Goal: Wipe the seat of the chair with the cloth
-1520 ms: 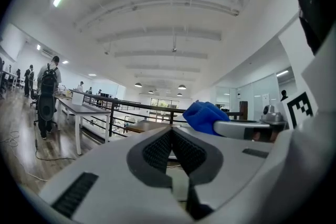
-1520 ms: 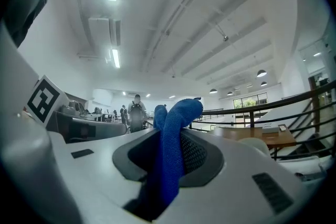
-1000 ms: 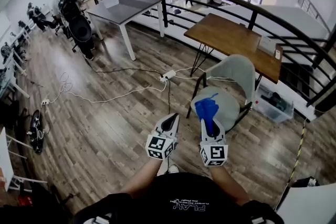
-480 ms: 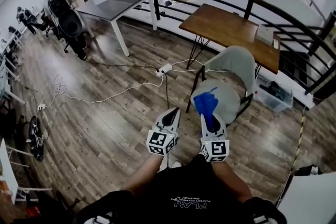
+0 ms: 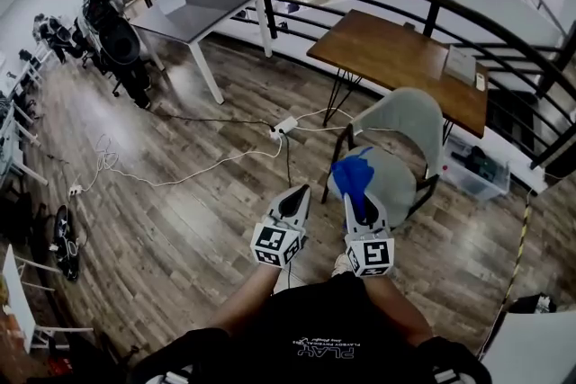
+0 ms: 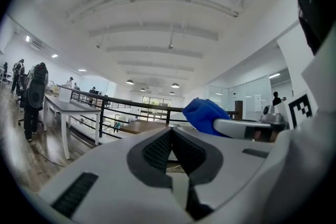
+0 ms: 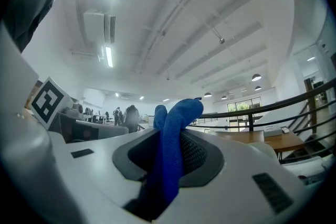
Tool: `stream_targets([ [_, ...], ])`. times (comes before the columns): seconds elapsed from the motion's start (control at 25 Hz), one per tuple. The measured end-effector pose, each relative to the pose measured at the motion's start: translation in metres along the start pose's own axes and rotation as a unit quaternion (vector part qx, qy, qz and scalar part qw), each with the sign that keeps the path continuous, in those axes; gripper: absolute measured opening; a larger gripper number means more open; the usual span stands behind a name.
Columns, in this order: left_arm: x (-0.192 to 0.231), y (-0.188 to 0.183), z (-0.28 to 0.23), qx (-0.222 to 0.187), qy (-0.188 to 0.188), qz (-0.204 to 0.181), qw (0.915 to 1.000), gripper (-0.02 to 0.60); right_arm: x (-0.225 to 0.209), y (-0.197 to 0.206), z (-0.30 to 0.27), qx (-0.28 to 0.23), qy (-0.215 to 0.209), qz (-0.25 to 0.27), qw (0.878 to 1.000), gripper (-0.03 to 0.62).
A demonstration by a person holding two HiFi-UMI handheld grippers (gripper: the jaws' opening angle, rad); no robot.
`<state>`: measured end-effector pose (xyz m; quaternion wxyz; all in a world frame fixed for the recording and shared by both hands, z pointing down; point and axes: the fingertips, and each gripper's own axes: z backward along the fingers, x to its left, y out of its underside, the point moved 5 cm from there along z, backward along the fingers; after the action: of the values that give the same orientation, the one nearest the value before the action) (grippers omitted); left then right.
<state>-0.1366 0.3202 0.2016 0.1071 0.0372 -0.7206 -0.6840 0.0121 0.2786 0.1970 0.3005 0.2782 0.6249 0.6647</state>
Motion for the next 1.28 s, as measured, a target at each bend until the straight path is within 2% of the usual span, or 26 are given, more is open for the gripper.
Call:
stream_targets([
  [0.2, 0.001, -0.005, -0.037, 0.001, -0.002, -0.010, 0.9999, 0.002, -0.033, -0.002, -0.025, 0.002, -0.009, -0.001, 1.000, 0.091],
  [0.36, 0.003, -0.011, -0.067, -0.001, -0.020, -0.028, 0.9994, 0.002, -0.058, -0.003, -0.045, 0.000, -0.028, -0.017, 0.999, 0.091],
  [0.64, 0.001, -0.017, -0.113, 0.002, -0.027, -0.024, 0.9994, 0.002, -0.096, -0.002, -0.071, 0.008, -0.048, -0.023, 0.999, 0.091],
  [0.8, -0.005, -0.016, -0.130, 0.006, -0.015, -0.022, 0.9996, 0.002, -0.113, 0.006, -0.079, 0.014, -0.043, -0.033, 0.998, 0.091],
  [1.0, 0.007, -0.012, -0.156, 0.018, -0.010, -0.022, 0.9995, 0.002, -0.131, 0.011, -0.101, 0.017, -0.042, -0.029, 0.999, 0.091],
  [1.28, 0.054, -0.018, -0.211, 0.022, 0.021, -0.024, 0.9993, 0.002, -0.153, 0.012, -0.158, 0.014, 0.001, -0.020, 1.000, 0.091],
])
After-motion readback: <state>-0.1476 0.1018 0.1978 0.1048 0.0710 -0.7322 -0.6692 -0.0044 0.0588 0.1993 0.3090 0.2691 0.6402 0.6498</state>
